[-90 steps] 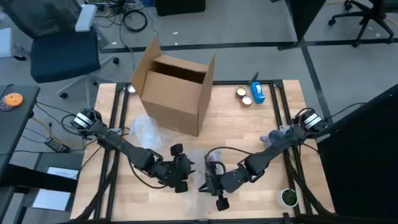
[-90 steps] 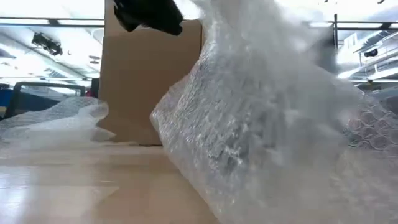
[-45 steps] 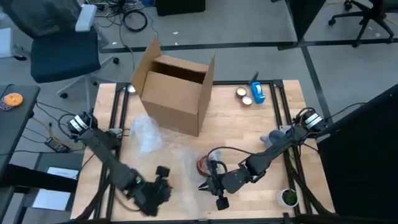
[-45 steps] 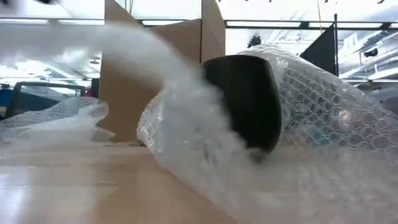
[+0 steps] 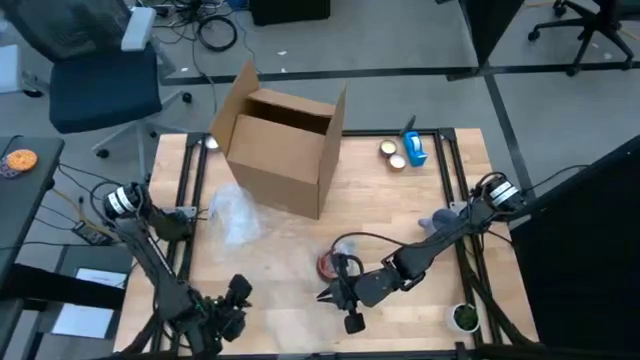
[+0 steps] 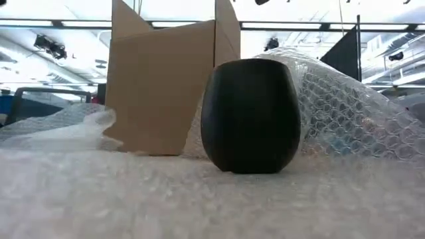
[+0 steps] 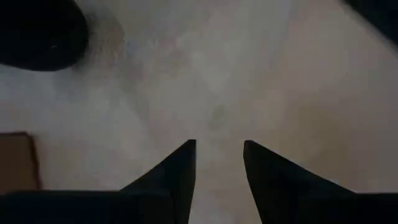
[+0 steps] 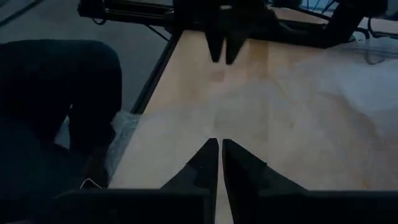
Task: Wrap mug
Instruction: Wrap the orange mug with bubble wrap
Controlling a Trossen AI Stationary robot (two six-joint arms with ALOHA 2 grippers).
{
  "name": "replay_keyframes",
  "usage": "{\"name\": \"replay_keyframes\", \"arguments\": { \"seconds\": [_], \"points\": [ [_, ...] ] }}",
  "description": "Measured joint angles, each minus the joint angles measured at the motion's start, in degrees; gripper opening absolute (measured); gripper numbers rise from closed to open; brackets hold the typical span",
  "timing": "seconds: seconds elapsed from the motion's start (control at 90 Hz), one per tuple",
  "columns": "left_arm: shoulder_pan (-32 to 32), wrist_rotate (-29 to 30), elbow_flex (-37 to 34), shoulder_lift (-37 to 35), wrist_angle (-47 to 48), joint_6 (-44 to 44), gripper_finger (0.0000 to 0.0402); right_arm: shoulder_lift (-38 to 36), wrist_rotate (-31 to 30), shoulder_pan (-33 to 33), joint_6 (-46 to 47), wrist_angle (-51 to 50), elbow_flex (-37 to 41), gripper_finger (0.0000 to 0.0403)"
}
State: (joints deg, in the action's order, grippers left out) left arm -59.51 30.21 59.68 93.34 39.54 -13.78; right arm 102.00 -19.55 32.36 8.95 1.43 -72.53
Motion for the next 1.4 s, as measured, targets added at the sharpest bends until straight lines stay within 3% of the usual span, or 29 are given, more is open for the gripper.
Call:
{"name": "replay_keyframes", "arguments": {
  "seconds": [0.1,0.189,0.444,0.644,0.844,0.967,1.122,1.4],
  "points": [
    [0.9,-0.7,-3.4,0.0,-8.3,-1.8,0.0119,0.0,0.0,0.0,0.0,0.0,0.0,0.0],
    [2.1,-5.4,-5.4,0.0,-14.0,-1.6,0.0119,0.0,0.0,0.0,0.0,0.0,0.0,0.0],
    [6.3,-7.0,-5.7,2.3,-15.5,-4.9,0.0119,0.0,0.0,0.0,0.5,0.0,0.0,0.0],
    [9.8,-18.7,-5.3,10.0,-24.7,-6.2,0.0119,0.0,0.1,0.0,0.5,0.1,0.0,0.0],
    [11.0,-19.1,-3.3,13.1,-25.6,-6.4,0.0117,0.0,0.2,0.0,0.5,0.2,0.0,0.0],
    [11.4,-17.8,-2.2,13.4,-24.8,-9.2,0.0088,0.0,0.2,0.0,0.5,0.1,0.0,0.0],
    [13.9,-17.8,-0.7,12.4,-23.9,-13.3,0.0012,0.0,-2.5,0.2,-1.0,1.2,0.0,0.0],
    [18.8,-19.7,1.8,4.8,-23.9,-13.5,0.0001,-0.4,-9.9,3.5,-9.1,0.7,-2.8,0.0]
  ]
}}
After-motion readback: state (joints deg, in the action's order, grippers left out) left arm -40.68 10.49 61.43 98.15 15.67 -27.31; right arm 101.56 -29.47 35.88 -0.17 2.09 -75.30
